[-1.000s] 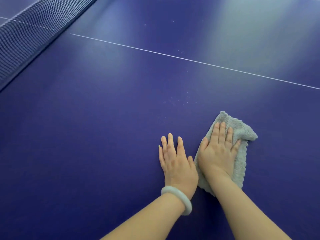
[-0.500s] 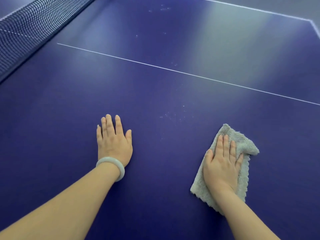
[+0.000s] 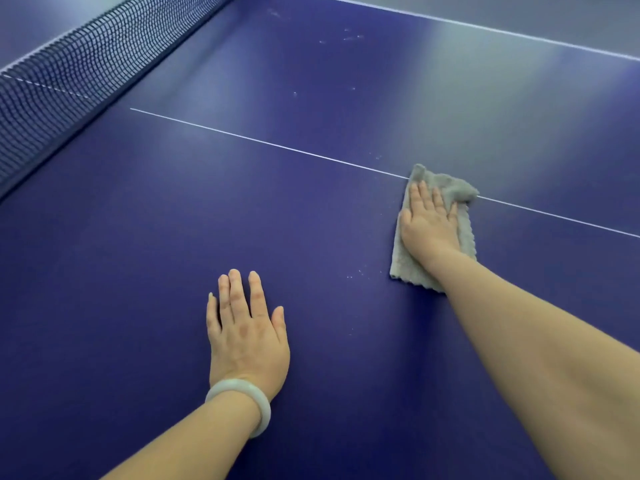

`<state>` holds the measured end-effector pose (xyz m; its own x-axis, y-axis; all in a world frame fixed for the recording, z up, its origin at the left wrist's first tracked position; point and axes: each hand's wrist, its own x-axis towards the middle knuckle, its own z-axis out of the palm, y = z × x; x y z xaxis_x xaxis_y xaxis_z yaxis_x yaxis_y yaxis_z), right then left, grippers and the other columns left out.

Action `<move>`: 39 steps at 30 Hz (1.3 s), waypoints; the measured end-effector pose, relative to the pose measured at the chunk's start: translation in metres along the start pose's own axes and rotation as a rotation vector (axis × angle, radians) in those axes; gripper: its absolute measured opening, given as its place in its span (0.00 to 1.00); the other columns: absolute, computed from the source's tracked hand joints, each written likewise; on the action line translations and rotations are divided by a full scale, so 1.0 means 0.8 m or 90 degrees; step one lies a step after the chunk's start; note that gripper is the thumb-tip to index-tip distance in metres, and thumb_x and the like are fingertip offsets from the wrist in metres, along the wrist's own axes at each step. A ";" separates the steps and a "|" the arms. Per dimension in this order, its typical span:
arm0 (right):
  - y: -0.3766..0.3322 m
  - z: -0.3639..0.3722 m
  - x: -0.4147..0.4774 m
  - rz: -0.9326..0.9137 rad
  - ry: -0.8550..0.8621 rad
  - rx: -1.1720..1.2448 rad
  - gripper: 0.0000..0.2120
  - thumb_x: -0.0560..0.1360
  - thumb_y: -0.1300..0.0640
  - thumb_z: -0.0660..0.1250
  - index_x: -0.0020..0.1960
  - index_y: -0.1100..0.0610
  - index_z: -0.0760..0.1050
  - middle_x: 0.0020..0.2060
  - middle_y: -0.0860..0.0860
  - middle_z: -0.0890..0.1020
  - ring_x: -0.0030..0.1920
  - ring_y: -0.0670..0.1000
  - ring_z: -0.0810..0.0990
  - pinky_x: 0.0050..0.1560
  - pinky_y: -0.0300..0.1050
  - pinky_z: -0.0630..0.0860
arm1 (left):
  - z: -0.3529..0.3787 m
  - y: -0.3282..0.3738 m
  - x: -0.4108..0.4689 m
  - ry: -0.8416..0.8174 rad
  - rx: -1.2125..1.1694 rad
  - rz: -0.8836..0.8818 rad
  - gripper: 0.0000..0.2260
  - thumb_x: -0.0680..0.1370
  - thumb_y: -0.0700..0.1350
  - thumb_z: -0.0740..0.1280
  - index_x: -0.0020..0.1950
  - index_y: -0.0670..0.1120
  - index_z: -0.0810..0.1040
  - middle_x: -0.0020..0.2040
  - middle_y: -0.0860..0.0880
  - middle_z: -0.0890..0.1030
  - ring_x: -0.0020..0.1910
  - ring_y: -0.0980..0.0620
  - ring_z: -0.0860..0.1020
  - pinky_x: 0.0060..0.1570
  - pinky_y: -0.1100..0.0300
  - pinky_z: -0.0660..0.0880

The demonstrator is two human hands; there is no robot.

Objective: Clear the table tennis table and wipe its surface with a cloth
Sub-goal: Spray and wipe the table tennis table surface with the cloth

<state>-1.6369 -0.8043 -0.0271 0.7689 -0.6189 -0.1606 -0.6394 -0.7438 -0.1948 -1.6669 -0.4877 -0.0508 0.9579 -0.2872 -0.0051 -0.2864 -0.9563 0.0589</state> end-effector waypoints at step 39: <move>0.027 0.035 -0.208 -0.470 -0.030 -0.077 0.26 0.82 0.49 0.47 0.80 0.46 0.52 0.79 0.42 0.55 0.79 0.46 0.49 0.78 0.48 0.41 | -0.014 0.003 -0.001 -0.044 -0.006 -0.009 0.29 0.83 0.55 0.46 0.81 0.43 0.48 0.80 0.40 0.49 0.80 0.43 0.46 0.78 0.45 0.44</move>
<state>-1.7788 -0.7104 -0.0316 0.9956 0.0620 -0.0707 0.0500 -0.9859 -0.1599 -1.6679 -0.4894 -0.0395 0.9580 -0.2767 -0.0746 -0.2720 -0.9599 0.0672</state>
